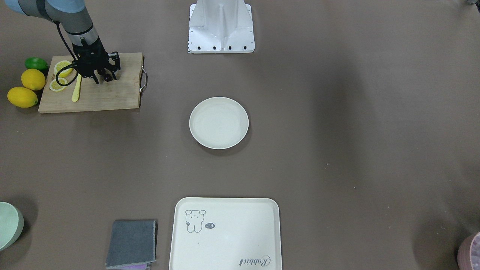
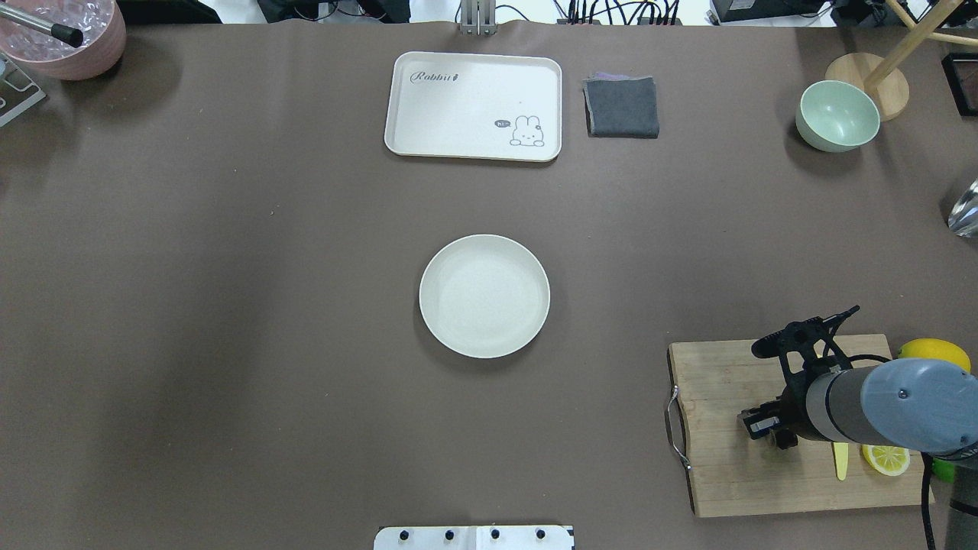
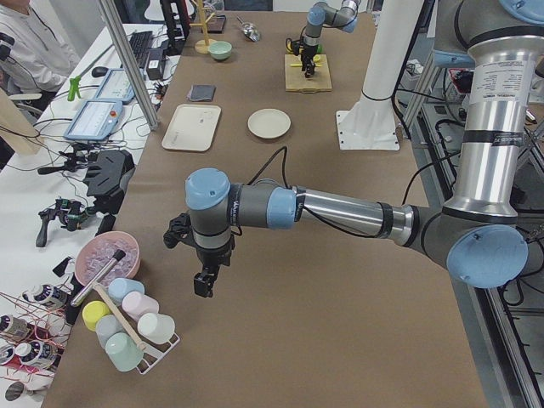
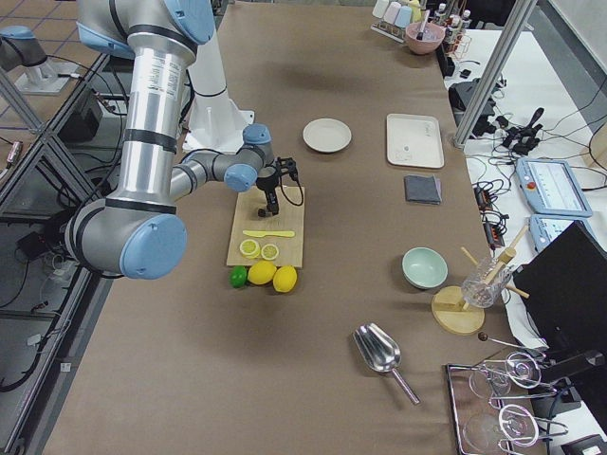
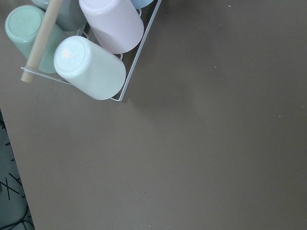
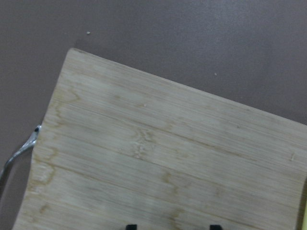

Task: Place red cherry on plate
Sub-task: 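Close the right gripper on the cherries and lift them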

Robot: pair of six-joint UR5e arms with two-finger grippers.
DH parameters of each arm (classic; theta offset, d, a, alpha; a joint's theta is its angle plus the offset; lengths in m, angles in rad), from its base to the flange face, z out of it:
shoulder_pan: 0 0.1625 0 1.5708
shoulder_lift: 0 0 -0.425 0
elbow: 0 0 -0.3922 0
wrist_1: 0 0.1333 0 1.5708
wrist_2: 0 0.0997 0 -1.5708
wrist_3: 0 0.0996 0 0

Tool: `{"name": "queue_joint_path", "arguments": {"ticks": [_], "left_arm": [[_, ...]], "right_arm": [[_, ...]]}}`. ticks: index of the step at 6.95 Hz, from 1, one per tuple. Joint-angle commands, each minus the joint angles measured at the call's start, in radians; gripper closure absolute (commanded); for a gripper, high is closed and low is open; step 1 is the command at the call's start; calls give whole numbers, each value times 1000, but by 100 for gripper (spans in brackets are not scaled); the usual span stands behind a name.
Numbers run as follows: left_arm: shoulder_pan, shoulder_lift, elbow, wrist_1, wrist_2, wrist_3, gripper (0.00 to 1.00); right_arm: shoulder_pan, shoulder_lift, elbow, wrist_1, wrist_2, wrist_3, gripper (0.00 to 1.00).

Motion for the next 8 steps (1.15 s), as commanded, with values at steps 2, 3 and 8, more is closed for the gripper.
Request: {"name": "queue_joint_path", "arguments": {"ticks": [2,3,8], "left_arm": [[0,1,-6,-1,0,0,2],[0,1,-6,-1,0,0,2],[-2,24,-3,-3,-74,2,2]], "right_arm": [[-1,0,1,-1,7,1,100],[1,0,9,-1,7,1,100],[141,127,15,-64,121,1,100]]}}
